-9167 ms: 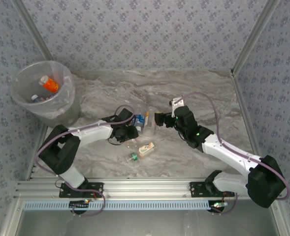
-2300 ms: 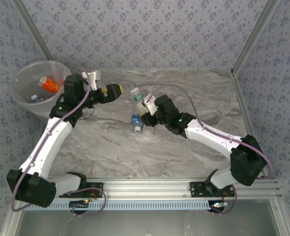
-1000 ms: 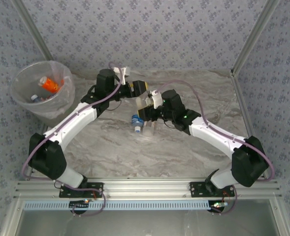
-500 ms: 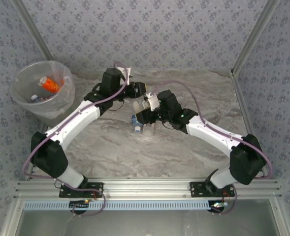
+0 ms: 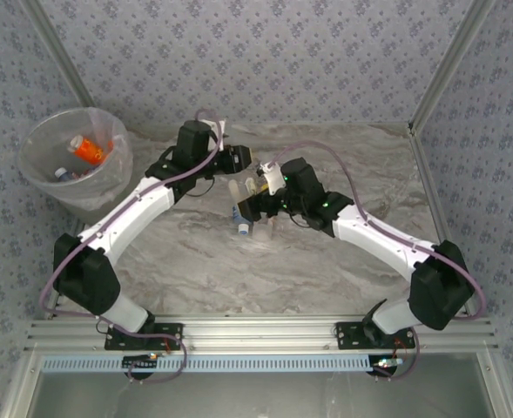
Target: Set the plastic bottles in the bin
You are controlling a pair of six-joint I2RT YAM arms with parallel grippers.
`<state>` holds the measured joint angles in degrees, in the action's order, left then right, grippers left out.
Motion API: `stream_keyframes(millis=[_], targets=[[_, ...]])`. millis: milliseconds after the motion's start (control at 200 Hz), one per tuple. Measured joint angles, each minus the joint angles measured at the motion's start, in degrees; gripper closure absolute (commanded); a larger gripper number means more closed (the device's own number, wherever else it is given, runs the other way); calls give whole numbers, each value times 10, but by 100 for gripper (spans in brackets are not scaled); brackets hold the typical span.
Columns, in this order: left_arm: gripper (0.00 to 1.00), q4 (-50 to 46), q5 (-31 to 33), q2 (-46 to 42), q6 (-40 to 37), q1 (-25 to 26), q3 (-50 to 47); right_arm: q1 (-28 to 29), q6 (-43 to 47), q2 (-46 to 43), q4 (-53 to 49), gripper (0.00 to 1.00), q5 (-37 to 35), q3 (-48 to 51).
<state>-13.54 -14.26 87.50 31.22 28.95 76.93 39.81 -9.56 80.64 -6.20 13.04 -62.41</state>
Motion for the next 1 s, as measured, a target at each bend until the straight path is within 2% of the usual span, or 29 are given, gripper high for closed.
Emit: stream_keyframes(millis=[245, 425, 735, 999], targets=[[100, -2, 26, -27, 6, -16, -30, -11, 4, -56, 3, 0, -48, 26], [100, -3, 62, -75, 17, -30, -56, -17, 3, -65, 5, 0, -119, 48], [100, -42, 123, -148, -11, -43, -46, -23, -26, -70, 8, 0, -220, 71], [100, -91, 180, -183, -39, -92, 0, -44, -68, -102, 26, 0, -262, 105]])
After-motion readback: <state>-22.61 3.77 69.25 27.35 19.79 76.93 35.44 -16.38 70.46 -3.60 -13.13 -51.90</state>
